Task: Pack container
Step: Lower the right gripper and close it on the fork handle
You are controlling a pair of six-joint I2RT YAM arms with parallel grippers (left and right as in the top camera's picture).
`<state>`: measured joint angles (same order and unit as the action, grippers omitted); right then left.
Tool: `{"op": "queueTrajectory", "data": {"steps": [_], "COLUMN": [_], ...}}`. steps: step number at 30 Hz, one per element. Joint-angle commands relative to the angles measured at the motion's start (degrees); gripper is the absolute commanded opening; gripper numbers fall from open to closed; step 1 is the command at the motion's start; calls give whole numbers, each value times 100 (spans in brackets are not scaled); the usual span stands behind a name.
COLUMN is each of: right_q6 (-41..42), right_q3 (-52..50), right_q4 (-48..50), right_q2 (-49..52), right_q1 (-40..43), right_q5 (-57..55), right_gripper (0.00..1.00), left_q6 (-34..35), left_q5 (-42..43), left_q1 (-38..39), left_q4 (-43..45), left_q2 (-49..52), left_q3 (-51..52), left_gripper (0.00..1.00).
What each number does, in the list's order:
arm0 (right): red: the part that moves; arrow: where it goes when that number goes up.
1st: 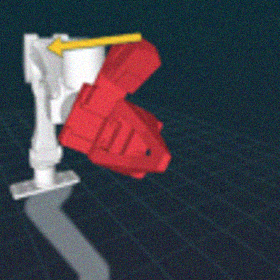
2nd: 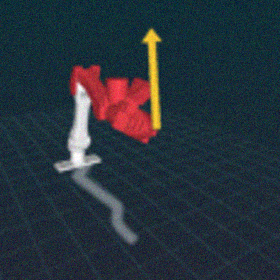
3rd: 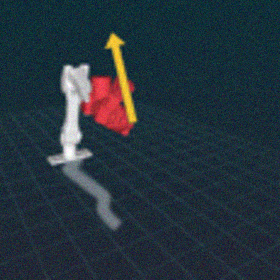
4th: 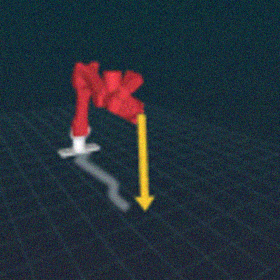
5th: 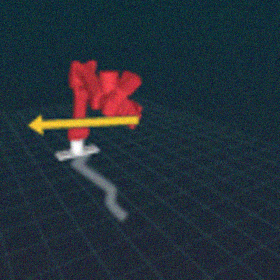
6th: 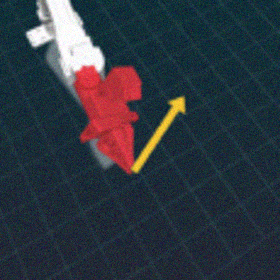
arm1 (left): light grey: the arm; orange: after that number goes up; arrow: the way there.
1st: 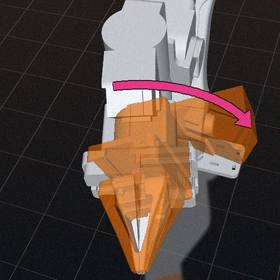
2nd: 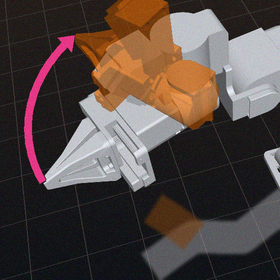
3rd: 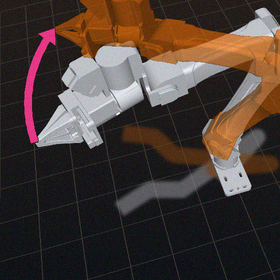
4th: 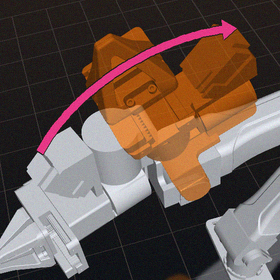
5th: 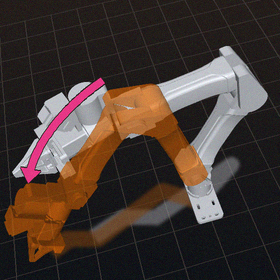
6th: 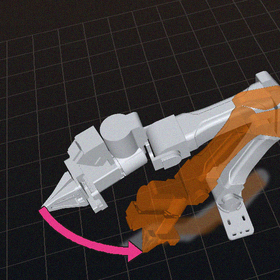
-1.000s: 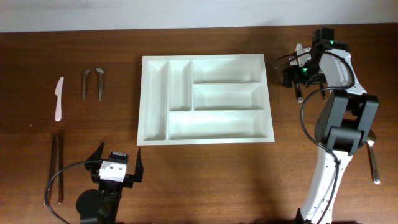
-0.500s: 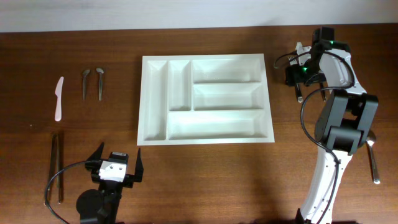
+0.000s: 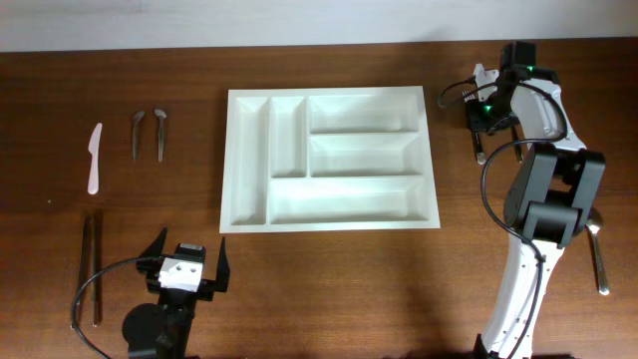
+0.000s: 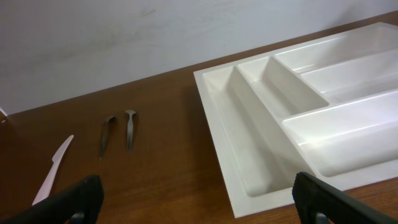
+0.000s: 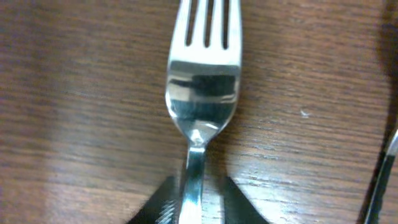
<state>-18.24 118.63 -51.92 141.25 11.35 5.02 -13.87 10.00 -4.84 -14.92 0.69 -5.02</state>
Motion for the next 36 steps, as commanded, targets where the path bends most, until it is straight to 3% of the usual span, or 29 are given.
{"op": "queueTrajectory", "data": {"steps": [1, 11, 24, 36], "right_q6": [2, 4, 138, -61], "right_q3": [63, 66, 262, 1349], "right_q4": [11, 15, 17, -667], "right_q2": [164, 162, -22, -140], "right_q1": [-15, -15, -15, -142], "right_q5": [-11, -13, 426, 748], "right_gripper": [16, 4, 4, 4], "left_q6": [15, 15, 15, 15], "left_q5": [-42, -42, -42, -42], "left_q1": [33, 33, 33, 33], "left_q4": [-7, -7, -7, -7], "left_q2": [-11, -11, -11, -11], "left_q3": [26, 26, 26, 26], "left_gripper": [99, 99, 99, 99]}}
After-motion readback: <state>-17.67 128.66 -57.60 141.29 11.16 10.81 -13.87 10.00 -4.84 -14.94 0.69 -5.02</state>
